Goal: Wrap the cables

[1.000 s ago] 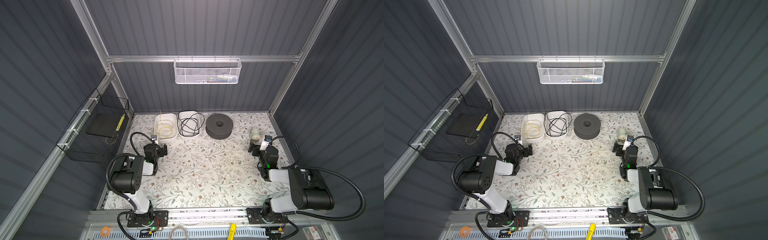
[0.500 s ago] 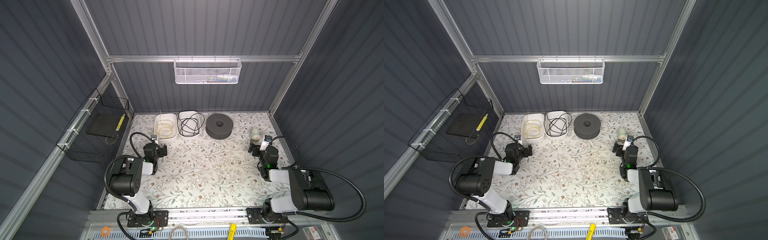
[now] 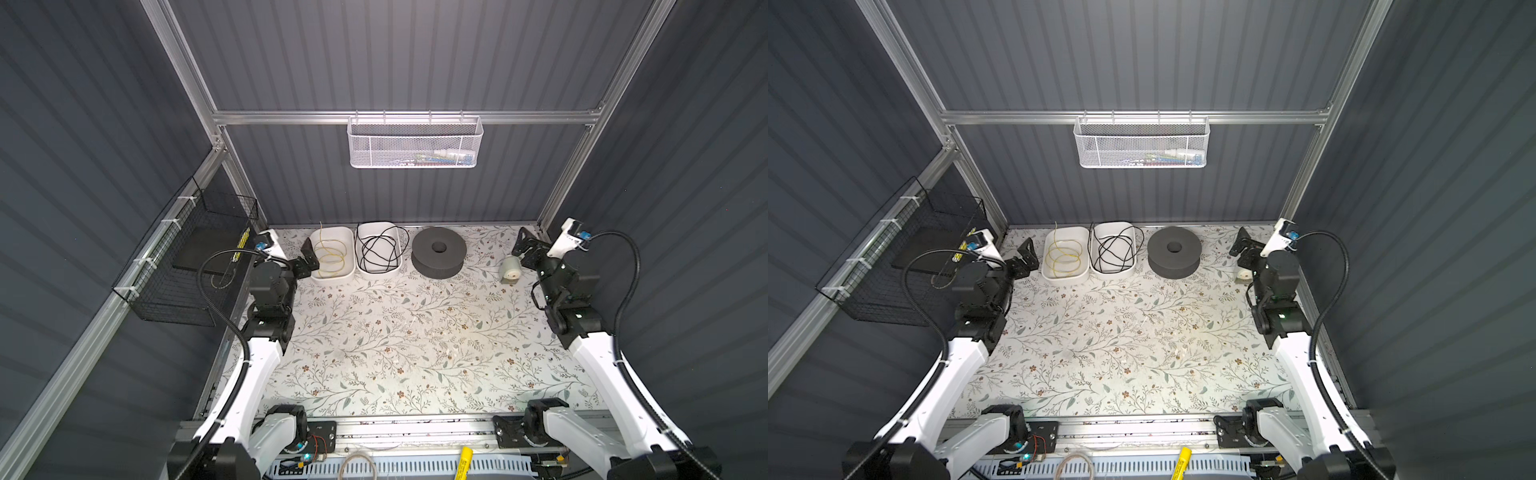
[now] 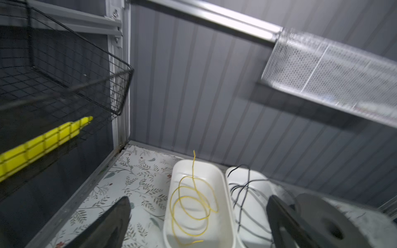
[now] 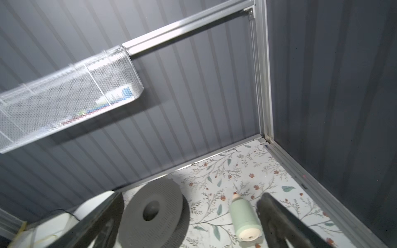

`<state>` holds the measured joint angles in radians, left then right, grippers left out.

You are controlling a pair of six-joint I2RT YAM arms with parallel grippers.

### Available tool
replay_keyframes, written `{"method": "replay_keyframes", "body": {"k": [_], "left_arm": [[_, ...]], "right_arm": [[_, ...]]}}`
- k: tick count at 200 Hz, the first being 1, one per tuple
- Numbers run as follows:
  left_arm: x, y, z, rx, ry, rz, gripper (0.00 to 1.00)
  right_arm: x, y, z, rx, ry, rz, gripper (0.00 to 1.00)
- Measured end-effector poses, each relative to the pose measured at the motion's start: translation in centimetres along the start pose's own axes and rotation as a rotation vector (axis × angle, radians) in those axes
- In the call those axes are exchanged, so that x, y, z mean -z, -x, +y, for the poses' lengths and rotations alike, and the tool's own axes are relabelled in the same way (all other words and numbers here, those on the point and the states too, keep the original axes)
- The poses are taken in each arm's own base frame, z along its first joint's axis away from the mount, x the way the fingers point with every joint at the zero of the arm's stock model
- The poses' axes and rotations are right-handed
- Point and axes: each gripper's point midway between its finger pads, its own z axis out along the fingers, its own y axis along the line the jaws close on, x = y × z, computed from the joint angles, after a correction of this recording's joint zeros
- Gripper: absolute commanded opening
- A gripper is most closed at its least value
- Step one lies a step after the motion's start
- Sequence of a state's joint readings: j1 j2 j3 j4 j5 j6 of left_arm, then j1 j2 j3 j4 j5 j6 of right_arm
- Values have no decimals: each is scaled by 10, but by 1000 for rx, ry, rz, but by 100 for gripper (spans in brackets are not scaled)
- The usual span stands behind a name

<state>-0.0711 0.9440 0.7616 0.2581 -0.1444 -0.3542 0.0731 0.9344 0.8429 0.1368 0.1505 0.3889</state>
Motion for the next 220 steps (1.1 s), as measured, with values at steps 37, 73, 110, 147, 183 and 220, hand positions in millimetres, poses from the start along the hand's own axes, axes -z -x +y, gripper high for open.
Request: {"method": "replay_keyframes", "body": {"k": [37,73,110,147,183,220], "left_arm": [[39,-19,9,247,-16,-4,99],[50,-56,20,335,2,73,99],[39,-86,0,367,-107,203,93],[15,-123,-36,495,-313,359,89],[2,-146,-58,648,-478,435,84],[3,-141,-76,721,-610,450,83]], "right_arm": [[12,-81,-7,-94,77,197,79],[8,-122,-11,-148,72,333,61],[-17,-164,-9,-329,66,467,56],[-54,-219,-8,-554,48,588,49],[-88,-250,4,-698,60,618,51],[-121,-265,28,-771,129,615,47]]}}
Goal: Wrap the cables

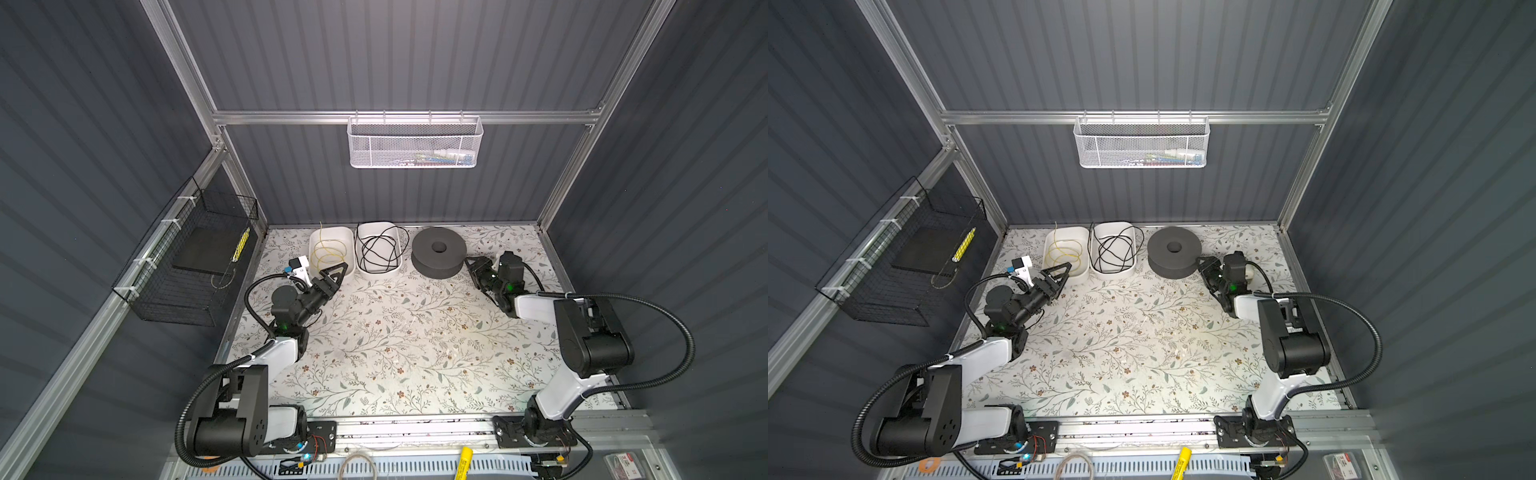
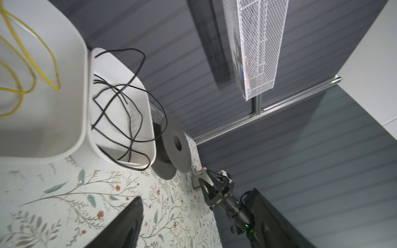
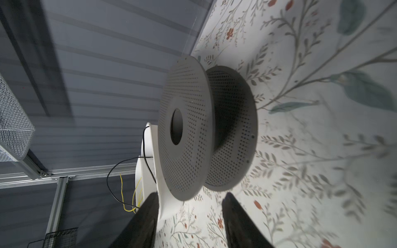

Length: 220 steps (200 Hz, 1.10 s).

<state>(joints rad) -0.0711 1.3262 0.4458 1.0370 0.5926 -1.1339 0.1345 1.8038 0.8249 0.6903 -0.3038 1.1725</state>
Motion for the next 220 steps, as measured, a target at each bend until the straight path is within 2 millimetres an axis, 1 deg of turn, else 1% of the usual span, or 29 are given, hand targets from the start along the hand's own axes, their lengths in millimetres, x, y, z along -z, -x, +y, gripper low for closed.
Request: {"method": "replay_keyframes", "body": {"k": [12,26,54,65,75,88,108,134,155,168,178,197,206,220], "left_arm": [[0,0,-8,-7,-31,7,85],[2,0,-16,-17,-52,12,86],[8,0,-31,-56,-73,16,88],[11,-1,-36,-74,-72,17,89],[12,-1,-38,-88,-67,19,89],[13,-1,-40,-104,-62,22,89],[13,-2,-37,-107,-49,28,89],[11,-4,-31,-97,-39,39,89],[9,-6,-26,-86,-32,51,89],[8,-7,-25,-84,-31,55,89],[8,-7,-25,-85,-32,55,89],[7,-4,-29,-91,-39,52,89],[7,-3,-30,-94,-42,50,89],[7,-3,-32,-96,-44,49,89]], "right_arm": [[-12,-4,0,-18,18,15,48],[-23,-10,-6,-27,10,28,49],[-34,-21,-11,-44,15,47,49],[-38,-22,-12,-50,20,49,48],[-44,-21,-12,-54,31,53,47],[-54,-19,-7,-54,67,57,44],[-63,-17,-3,-63,119,53,40],[-67,-21,-4,-73,152,58,29],[-67,-23,1,-77,170,59,15],[-66,-24,4,-76,179,62,9],[-64,-23,8,-80,194,62,6],[-58,-21,27,-67,235,56,1],[-56,-20,30,-65,236,54,0],[-53,-21,29,-67,228,56,0]]}}
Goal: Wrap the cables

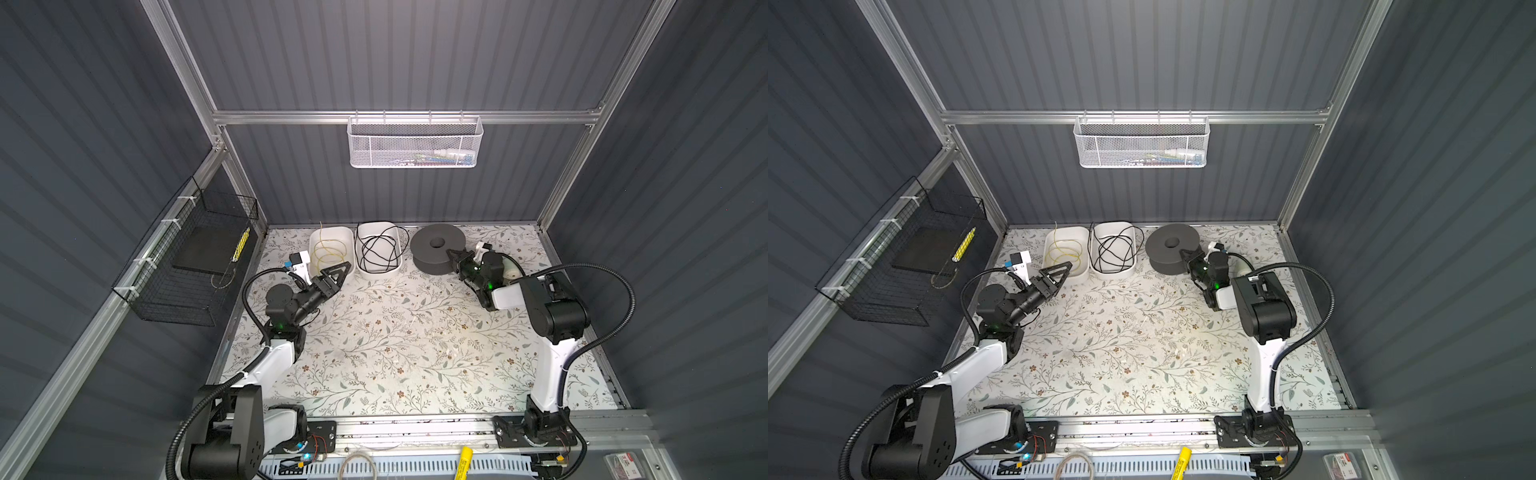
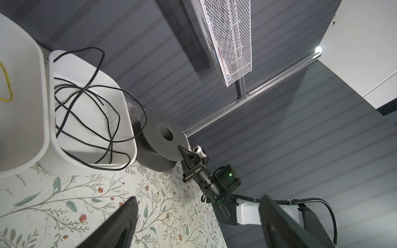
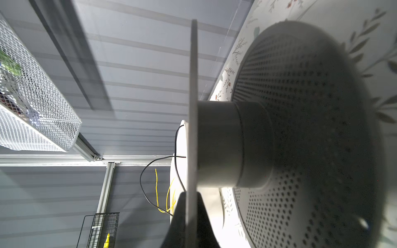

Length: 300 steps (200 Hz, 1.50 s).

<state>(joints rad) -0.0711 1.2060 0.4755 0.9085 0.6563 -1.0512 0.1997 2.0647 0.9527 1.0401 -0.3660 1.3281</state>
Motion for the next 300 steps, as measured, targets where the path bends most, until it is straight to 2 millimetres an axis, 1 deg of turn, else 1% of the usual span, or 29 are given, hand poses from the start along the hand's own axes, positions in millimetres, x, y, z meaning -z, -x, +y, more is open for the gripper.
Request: {"method": "replay_keyframes", "body": {"k": [17,32,43,75,88,97,108,132,145,153,158,178,191,211,221,236,250,272,300], "left_arm": [[1,0,-1,1,2,1,89],[2,1,-5,-2,3,1,90],[3,3,-9,-12,1,0,90],[7,7,-22,-48,-10,-8,91],[8,6,-24,-56,-8,-8,91],[9,6,-24,-57,-2,-7,91],[9,5,-21,-51,13,-5,91],[11,5,-11,-32,65,-15,91],[14,7,-5,-20,105,-37,91],[16,10,-2,-17,127,-56,92],[17,12,-2,-16,137,-68,92],[22,18,-2,-20,164,-113,92],[24,19,-1,-20,173,-126,92],[28,17,4,-13,193,-135,92],[30,15,6,-10,198,-135,92],[32,12,8,-6,205,-135,92],[34,11,8,-5,207,-134,93],[35,10,8,-5,207,-135,93],[37,7,9,-4,209,-137,93]], "right_arm": [[6,-2,-1,-11,-17,3,0],[13,-4,6,-10,-18,5,0],[20,-4,17,-6,-8,5,0],[47,-10,56,24,60,16,0],[60,-16,65,34,82,24,0],[69,-23,67,36,88,33,0],[81,-34,67,36,89,52,0],[104,-63,56,27,70,110,0],[114,-83,51,26,60,147,0],[120,-98,50,29,60,177,0],[122,-106,50,32,60,192,0],[130,-151,49,44,68,280,0],[132,-178,45,41,68,334,0],[132,-215,32,28,51,392,0],[132,-228,22,21,32,409,0],[132,-240,13,11,25,421,0],[131,-244,17,11,53,409,0],[130,-249,16,19,64,380,0],[134,-266,17,29,71,372,0]]}}
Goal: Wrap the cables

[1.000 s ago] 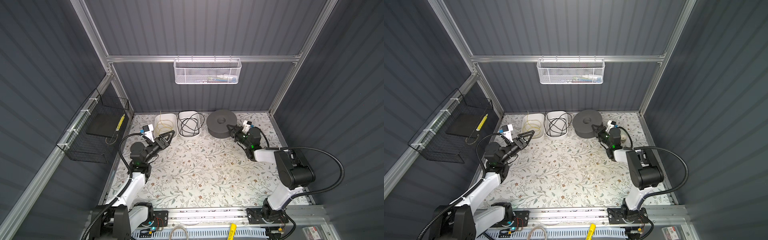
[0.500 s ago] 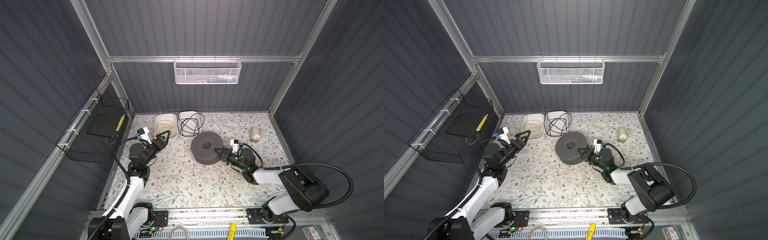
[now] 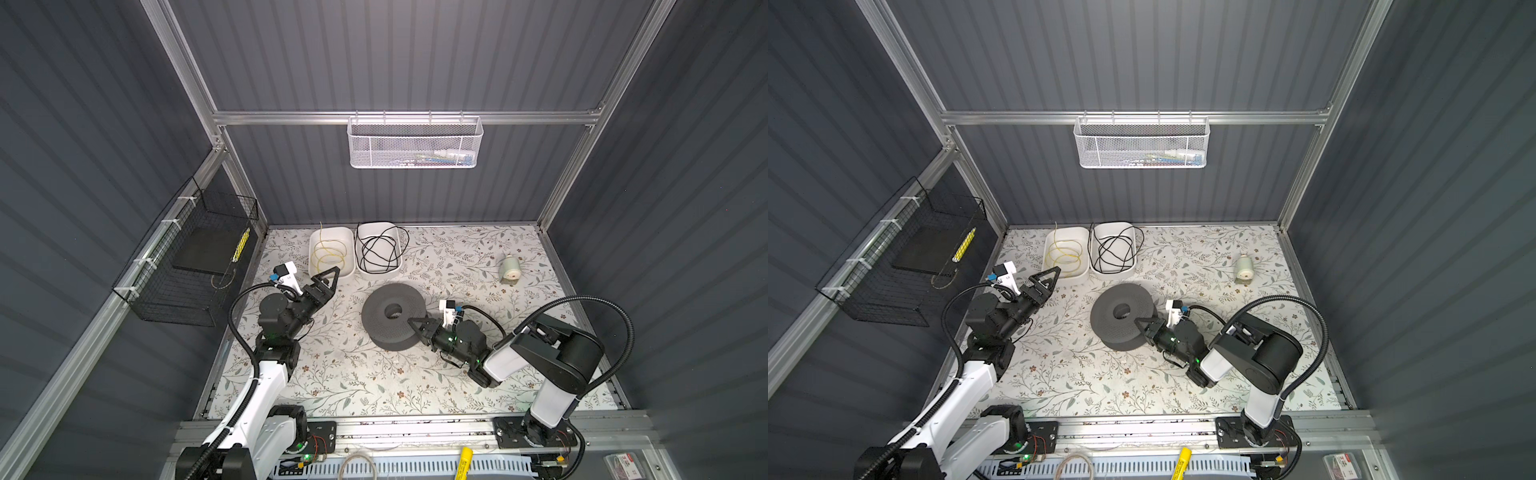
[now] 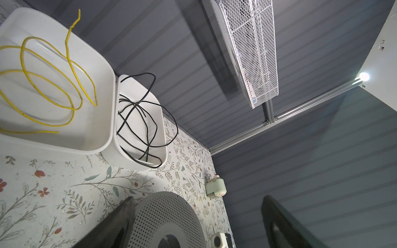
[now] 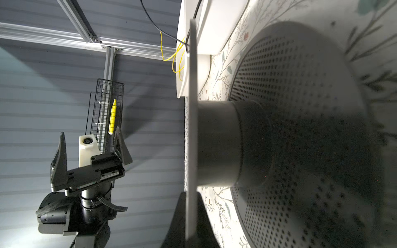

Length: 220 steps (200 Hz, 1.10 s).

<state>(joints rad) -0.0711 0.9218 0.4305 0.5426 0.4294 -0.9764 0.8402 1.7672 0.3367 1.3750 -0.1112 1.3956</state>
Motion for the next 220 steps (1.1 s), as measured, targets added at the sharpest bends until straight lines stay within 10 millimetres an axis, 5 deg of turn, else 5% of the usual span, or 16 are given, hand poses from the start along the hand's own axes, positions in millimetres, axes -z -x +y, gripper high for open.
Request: {"method": "replay_keyframes", "body": {"k": [53,69,95,167,220], "left_arm": [[6,-1,-2,-4,-6,-13,96],[8,0,-3,-5,-8,-16,97],[8,-1,-2,-2,0,-14,98],[4,-5,8,14,26,4,99],[1,-1,3,-5,34,15,99]], "right_arm": [[-3,-21,-4,-34,7,9,10],[-1,-21,-11,-53,-15,2,31],[5,-24,-31,-56,-97,4,36],[32,-19,-36,-48,-195,-14,55],[46,-1,5,149,-273,-28,63]]}}
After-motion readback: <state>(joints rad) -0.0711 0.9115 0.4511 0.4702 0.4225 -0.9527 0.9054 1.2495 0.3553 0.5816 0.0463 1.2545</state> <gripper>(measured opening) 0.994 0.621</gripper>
